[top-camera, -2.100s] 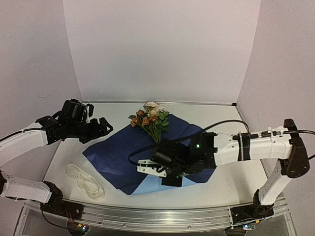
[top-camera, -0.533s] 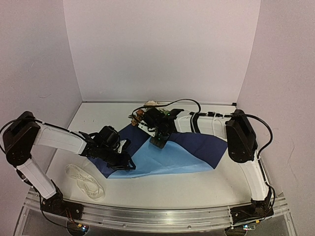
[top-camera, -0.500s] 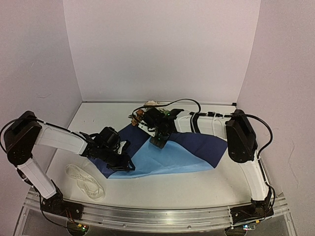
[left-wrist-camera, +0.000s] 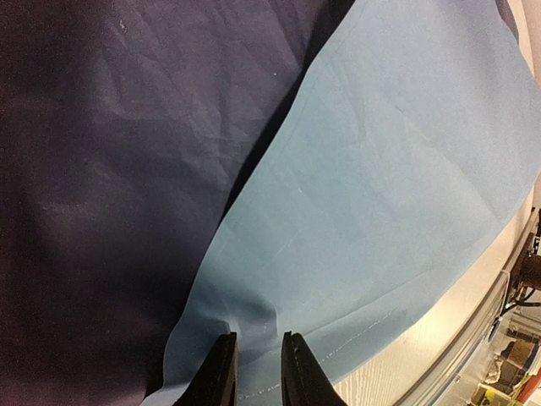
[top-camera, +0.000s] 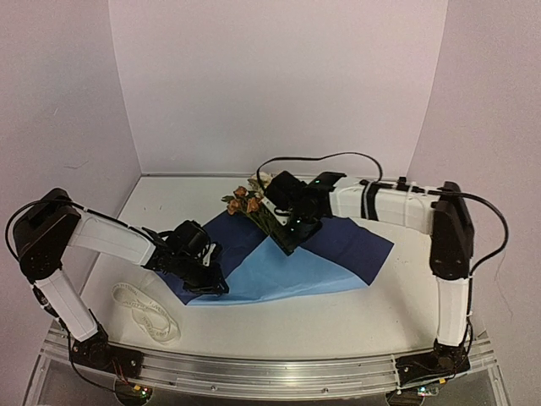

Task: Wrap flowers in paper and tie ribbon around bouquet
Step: Press the fold line of the 1/4-folded wrapping paper.

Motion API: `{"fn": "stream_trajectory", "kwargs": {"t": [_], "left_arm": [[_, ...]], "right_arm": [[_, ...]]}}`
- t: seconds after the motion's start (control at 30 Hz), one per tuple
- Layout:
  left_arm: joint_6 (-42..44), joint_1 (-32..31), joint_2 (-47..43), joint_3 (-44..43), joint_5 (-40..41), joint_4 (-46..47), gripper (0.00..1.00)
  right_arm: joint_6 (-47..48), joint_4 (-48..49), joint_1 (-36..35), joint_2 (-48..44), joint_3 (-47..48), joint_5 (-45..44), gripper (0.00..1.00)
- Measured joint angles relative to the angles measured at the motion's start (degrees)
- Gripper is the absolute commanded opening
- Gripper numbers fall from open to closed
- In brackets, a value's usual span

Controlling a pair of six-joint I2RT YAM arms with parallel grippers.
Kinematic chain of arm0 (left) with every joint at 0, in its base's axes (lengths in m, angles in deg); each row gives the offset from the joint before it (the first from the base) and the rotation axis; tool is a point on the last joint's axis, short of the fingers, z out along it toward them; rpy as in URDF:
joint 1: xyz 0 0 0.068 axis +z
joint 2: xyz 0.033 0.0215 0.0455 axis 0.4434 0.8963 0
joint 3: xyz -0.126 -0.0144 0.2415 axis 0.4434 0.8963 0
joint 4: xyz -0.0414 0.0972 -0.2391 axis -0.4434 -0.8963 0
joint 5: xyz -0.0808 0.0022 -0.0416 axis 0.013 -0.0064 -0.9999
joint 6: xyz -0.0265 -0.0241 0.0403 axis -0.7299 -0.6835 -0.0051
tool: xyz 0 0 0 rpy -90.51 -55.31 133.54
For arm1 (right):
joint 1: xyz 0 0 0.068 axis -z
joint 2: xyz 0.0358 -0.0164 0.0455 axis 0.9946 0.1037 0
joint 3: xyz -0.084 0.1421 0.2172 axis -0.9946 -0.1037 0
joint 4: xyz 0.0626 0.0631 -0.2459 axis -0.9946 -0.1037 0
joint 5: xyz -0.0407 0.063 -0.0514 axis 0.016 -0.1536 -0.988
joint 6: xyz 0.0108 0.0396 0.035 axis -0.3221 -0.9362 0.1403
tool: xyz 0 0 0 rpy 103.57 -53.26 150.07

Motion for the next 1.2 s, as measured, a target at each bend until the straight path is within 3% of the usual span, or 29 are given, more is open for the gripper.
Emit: {"fn": "stream_trajectory", "kwargs": {"t": [0.1,0.23,0.53,0.8,1.2], "left_arm": [[-0.03,-0.01,0.13,-0.20,0.48,-0.06,0.19],[-0.03,-0.01,0.13,-0.25,1.06,-0.07,0.19],[-0.03,-0.01,0.12,-0.23,1.32,-0.05,0.19],[-0.01,0.13,0.12,-0.12,1.45,0.09,0.18],[0.01,1.47,0.12,0.03,0.97,0.15,0.17]], "right_arm": [[-9.59,0.35,0.04,-9.17,-6.19,4.98,0.45],[-24.55,8.32,-0.42,-17.05,-17.77,13.72,0.34],[-43.62,32.45,-5.37,-10.61,-32.34,18.50,0.26],[-49.63,46.32,-5.24,-9.59,-39.94,15.82,0.25],[-50.73,53.19,-2.86,-14.02,-51.28,14.12,0.26]]}}
